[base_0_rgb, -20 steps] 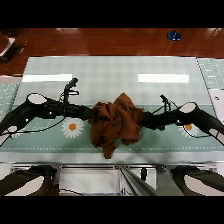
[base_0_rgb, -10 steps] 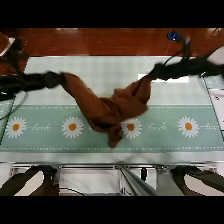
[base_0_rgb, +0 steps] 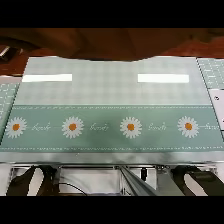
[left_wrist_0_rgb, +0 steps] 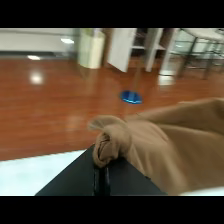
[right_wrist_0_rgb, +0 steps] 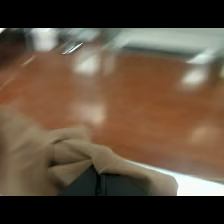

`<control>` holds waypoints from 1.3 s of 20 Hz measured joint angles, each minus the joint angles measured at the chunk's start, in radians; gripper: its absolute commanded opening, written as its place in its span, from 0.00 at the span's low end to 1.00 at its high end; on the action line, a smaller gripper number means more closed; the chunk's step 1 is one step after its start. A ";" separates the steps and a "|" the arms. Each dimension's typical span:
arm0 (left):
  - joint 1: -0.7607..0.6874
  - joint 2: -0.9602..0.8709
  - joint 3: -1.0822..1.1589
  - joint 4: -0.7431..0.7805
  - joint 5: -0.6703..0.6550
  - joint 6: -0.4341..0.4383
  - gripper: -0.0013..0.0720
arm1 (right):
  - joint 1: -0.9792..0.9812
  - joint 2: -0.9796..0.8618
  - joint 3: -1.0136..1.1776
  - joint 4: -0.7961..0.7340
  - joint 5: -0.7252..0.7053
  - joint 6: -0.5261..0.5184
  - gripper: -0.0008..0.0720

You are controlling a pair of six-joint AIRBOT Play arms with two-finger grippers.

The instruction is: Fold the shirts.

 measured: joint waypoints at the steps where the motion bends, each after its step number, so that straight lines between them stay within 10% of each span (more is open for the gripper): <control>1: -0.003 0.043 0.008 0.076 0.000 -0.039 0.04 | -0.001 0.040 0.009 -0.064 0.032 0.015 0.05; 10: -0.117 0.281 -0.196 0.570 -0.076 -0.305 0.04 | -0.002 0.214 -0.192 -0.287 0.221 0.102 0.05; 18: -0.174 0.273 -0.754 0.472 -0.068 -0.338 0.04 | -0.003 0.053 -0.630 -0.268 0.075 0.119 0.05; 26: -0.228 0.011 -1.015 0.328 0.240 -0.277 0.09 | -0.077 -0.463 -0.542 0.012 -0.113 0.114 0.14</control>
